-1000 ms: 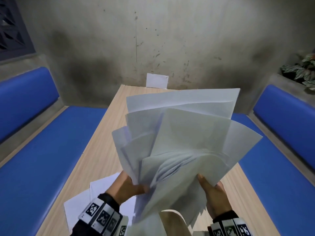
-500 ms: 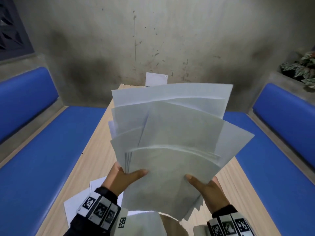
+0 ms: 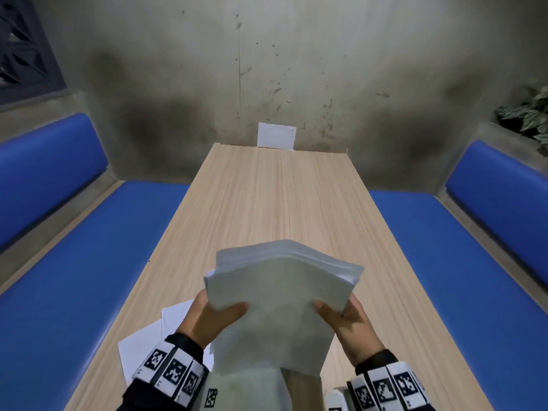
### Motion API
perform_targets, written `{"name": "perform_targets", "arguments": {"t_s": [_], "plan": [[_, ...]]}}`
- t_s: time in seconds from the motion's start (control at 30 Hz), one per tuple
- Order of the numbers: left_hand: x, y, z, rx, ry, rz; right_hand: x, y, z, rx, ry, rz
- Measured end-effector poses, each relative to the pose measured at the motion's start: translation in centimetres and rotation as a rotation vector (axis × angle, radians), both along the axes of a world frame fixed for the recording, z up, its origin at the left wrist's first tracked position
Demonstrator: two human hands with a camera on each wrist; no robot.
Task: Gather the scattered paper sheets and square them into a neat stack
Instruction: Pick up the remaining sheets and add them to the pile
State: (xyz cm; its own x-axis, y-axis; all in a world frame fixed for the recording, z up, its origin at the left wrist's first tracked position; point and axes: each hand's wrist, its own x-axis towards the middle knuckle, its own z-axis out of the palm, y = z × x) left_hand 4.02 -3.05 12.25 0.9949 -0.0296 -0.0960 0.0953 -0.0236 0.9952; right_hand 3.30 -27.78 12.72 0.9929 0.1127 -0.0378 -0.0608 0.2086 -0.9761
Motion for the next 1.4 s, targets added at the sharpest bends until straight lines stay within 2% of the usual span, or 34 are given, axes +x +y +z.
{"name": "perform_targets", "arguments": {"t_s": [0.13,0.3,0.4,0.5,0.57,0.63,0.7,0.77,0.83,0.97,1.13,1.17,1.27,1.33,1.4], "plan": [[-0.4,0.4,-0.9,-0.012,0.016,0.036,0.0,-0.3,-0.7,0.016,0.015,-0.026],[-2.2,0.2,-4.3,0.001,0.065,0.004,0.0,0.3,-4.8,-0.199,0.165,-0.007],[-2.0,0.5,-4.5,0.063,0.089,0.122,1.1,1.3,-5.6,-0.323,0.163,-0.101],[-1.3,2.3,-5.0,0.111,0.145,0.209,2.2,2.8,-5.2,-0.368,0.188,-0.056],[-1.4,4.0,-6.3,0.204,0.249,0.244,2.9,3.5,-6.1,-0.421,0.260,0.004],[-2.2,5.9,-8.4,0.440,0.413,0.314,3.0,3.8,-7.9,-0.506,0.347,0.049],[-3.6,8.2,-10.6,0.657,0.620,0.453,2.6,3.7,-9.7,-0.585,0.423,0.064],[-5.2,10.2,-12.2,0.705,0.795,0.567,2.2,3.2,-10.9,-0.634,0.487,0.037],[-5.8,11.4,-13.7,0.692,0.892,0.620,1.9,2.7,-11.7,-0.691,0.530,0.017],[-4.2,10.0,-13.7,0.589,0.844,0.579,2.0,2.8,-12.4,-0.803,0.557,0.046],[-1.0,6.2,-12.9,0.320,0.640,0.362,1.8,3.4,-12.3,-0.838,0.588,0.094],[-0.7,6.0,-13.0,0.329,0.623,0.373,1.6,3.4,-12.3,-0.837,0.596,0.092],[-0.9,6.4,-12.6,0.514,0.684,0.471,1.3,2.9,-12.1,-0.831,0.621,0.087],[-1.3,6.2,-12.5,0.496,0.747,0.493,1.1,2.6,-12.1,-0.801,0.639,0.072],[-1.3,5.3,-12.8,0.407,0.730,0.434,1.1,2.7,-12.3,-0.767,0.651,0.078]]}}
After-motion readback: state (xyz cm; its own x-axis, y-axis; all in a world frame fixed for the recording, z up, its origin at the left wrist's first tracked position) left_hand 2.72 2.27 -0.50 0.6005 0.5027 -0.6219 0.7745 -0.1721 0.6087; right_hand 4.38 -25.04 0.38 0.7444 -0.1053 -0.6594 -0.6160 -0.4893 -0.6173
